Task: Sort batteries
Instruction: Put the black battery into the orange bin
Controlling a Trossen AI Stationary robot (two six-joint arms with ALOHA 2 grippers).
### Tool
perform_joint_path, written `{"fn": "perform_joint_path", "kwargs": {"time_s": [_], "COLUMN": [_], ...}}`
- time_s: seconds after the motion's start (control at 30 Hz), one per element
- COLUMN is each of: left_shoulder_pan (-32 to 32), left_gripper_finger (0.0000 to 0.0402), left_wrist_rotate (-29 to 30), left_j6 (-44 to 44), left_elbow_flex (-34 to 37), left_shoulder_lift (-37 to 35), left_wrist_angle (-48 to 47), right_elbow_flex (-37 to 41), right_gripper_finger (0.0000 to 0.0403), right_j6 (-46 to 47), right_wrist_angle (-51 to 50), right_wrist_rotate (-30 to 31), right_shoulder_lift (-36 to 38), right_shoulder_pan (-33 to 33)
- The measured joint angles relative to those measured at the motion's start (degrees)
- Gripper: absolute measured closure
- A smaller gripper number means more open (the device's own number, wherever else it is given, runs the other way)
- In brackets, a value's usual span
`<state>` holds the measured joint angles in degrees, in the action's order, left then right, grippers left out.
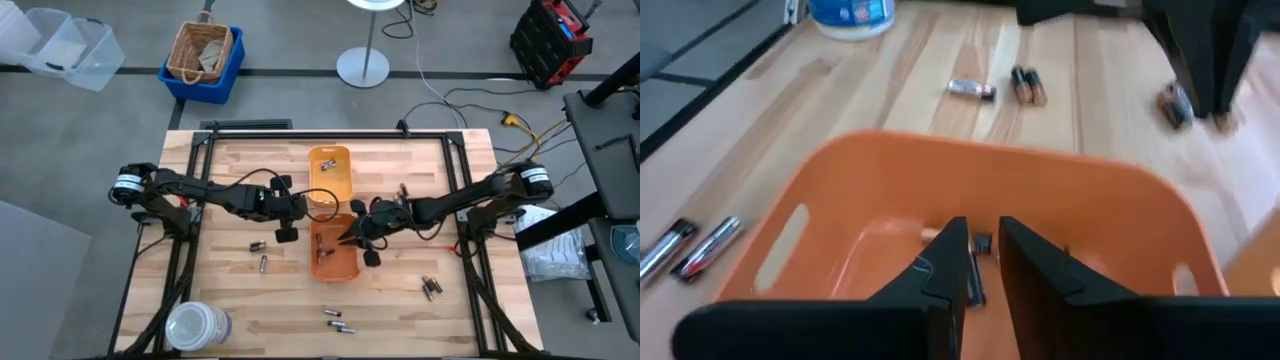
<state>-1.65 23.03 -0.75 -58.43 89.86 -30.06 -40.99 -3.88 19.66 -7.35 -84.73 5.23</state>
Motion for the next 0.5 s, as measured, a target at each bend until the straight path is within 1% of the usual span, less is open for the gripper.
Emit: {"fn": "perform_joint_path", "kwargs": {"time_s": [0.13,0.27,0.5], "left_shoulder_pan": [0.0,0.0,0.0], "left_gripper_finger": [0.0402,0.0402,0.0402], "left_wrist_rotate": [0.01,0.01,0.02], "left_j6": [0.0,0.0,0.0], "left_elbow_flex": [0.03,0.04,0.07], "left_shoulder_lift": [0.0,0.0,0.0], "left_wrist_angle": [-0.02,0.0,0.33], "right_elbow_flex": [0.0,0.0,0.0], "right_gripper_finger": [0.036,0.0358,0.0348], "right_j6": [3.5,7.64,16.76], "right_wrist_angle": [-9.46,-18.12,-28.37], "right_wrist_rotate": [0.03,0.04,-0.05], "right_shoulder_lift": [5.51,11.61,19.57], "right_shoulder_pan": [0.0,0.0,0.54]}}
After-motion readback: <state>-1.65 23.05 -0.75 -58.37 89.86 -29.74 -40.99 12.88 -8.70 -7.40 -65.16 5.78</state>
